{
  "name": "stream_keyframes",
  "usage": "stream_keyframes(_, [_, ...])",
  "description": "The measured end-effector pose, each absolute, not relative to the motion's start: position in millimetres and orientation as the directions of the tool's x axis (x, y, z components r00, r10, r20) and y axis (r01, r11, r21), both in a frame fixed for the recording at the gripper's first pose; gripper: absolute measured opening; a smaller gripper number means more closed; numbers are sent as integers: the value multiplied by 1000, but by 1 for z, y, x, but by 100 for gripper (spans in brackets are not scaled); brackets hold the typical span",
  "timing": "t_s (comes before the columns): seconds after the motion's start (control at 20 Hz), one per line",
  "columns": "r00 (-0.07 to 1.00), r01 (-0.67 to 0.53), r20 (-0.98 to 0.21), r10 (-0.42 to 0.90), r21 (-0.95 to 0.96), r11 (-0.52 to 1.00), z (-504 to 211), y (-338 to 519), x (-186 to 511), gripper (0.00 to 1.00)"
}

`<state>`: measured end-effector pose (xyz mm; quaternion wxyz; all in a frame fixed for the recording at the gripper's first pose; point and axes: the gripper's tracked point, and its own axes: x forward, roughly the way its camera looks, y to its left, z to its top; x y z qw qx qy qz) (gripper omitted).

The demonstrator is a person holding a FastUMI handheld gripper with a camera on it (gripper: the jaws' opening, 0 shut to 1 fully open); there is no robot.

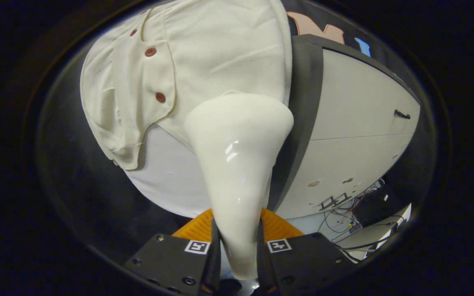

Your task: Iron the clothes twice with a garment steamer, once on the left side and once on the right side.

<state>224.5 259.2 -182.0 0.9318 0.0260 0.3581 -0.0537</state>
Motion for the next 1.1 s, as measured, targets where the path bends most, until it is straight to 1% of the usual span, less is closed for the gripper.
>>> stream_keyframes(0.4, [796,76,-600,-77,-27,997,-124,262,186,36])
stream_keyframes(0.6, [831,83,-549,-88,-34,996,-82,262,165,36])
stream_keyframes(0.85, [897,69,-438,-60,6,998,-18,268,145,35])
stream_keyframes(1.1, [937,49,-348,-40,15,999,38,269,124,34])
